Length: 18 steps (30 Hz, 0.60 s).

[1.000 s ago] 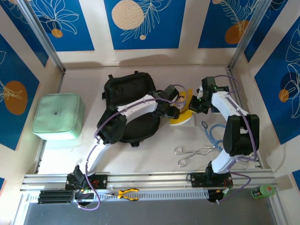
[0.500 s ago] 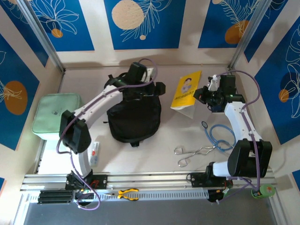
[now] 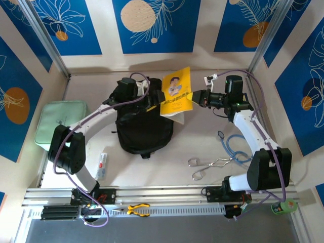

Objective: Pack books, pencil case, and school supplies into a backpack

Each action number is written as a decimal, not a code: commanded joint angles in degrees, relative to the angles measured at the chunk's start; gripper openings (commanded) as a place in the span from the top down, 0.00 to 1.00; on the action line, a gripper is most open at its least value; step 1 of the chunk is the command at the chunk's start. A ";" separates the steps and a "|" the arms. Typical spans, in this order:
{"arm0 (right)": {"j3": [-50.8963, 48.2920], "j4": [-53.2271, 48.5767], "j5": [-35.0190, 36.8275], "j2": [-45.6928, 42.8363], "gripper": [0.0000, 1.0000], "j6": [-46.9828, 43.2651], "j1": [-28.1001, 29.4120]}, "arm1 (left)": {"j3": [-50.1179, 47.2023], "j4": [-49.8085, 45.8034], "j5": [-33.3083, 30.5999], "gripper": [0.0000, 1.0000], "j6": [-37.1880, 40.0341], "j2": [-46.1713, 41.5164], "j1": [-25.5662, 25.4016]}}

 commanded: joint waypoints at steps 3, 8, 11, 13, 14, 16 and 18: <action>0.88 6.47 -7.56 1.13 1.00 0.99 2.33 | -1.05 11.77 7.47 0.04 -7.58 0.28 1.21; 1.08 6.15 -8.26 1.87 1.00 -0.20 3.68 | -0.26 16.55 10.15 0.18 -10.49 2.29 1.58; 1.41 3.95 -7.88 2.64 1.00 -1.16 3.27 | 0.83 14.35 9.64 0.27 -9.51 2.78 2.15; 1.28 3.02 -7.58 3.03 1.00 -1.60 3.01 | 1.06 13.87 9.38 0.34 -8.89 2.83 2.38; 1.28 2.28 -7.17 3.27 1.00 -2.02 2.97 | 0.99 13.71 9.05 0.37 -8.62 2.75 2.48; 1.46 0.43 -6.38 3.76 1.00 -2.99 2.82 | 1.03 13.15 8.52 0.44 -8.13 2.58 2.75; 1.37 -0.51 -5.67 4.13 1.00 -3.47 2.56 | 1.15 12.21 8.00 0.51 -7.83 2.43 3.03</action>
